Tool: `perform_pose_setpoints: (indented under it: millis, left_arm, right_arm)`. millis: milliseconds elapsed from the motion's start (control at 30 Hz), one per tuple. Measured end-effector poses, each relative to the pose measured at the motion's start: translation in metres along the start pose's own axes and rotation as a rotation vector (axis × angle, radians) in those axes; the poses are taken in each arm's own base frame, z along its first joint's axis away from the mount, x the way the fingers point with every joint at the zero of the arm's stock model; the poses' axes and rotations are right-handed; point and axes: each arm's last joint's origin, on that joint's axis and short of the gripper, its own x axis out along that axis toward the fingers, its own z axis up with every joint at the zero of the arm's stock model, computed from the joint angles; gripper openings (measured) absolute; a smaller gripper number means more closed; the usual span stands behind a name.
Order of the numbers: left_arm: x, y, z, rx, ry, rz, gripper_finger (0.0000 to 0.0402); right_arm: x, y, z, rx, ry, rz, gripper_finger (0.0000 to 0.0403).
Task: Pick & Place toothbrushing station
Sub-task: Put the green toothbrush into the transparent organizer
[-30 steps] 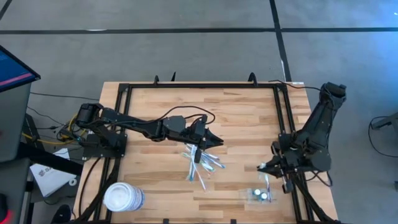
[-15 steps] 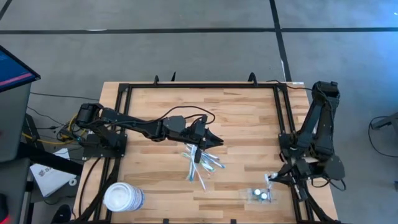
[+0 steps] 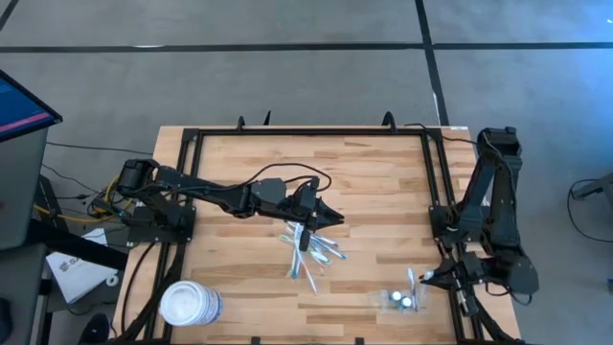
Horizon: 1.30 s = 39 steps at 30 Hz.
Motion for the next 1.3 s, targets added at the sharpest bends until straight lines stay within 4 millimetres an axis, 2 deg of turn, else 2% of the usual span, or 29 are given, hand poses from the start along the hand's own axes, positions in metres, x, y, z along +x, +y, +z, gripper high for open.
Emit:
perform_pose_setpoints:
  millis: [400, 667, 1000, 1300]
  left_arm:
    - [0.000, 0.000, 0.000, 0.000, 0.001, 0.000, 0.0040]
    - [0.000, 0.000, 0.000, 0.000, 0.002, 0.000, 0.0040]
    - [0.000, 0.000, 0.000, 0.000, 0.004, 0.000, 0.0040]
    - [0.000, 0.000, 0.000, 0.000, 0.004, 0.000, 0.0040]
  right_arm:
    - [-0.004, -0.015, -0.018, 0.074, 0.027, -0.058, 0.0001]
    - [-0.004, -0.015, -0.020, 0.102, 0.032, -0.056, 0.0001]
    - [0.000, -0.008, -0.041, 0.099, 0.056, -0.066, 0.0001]
    - [0.000, -0.011, -0.048, 0.096, 0.069, -0.083, 0.0004]
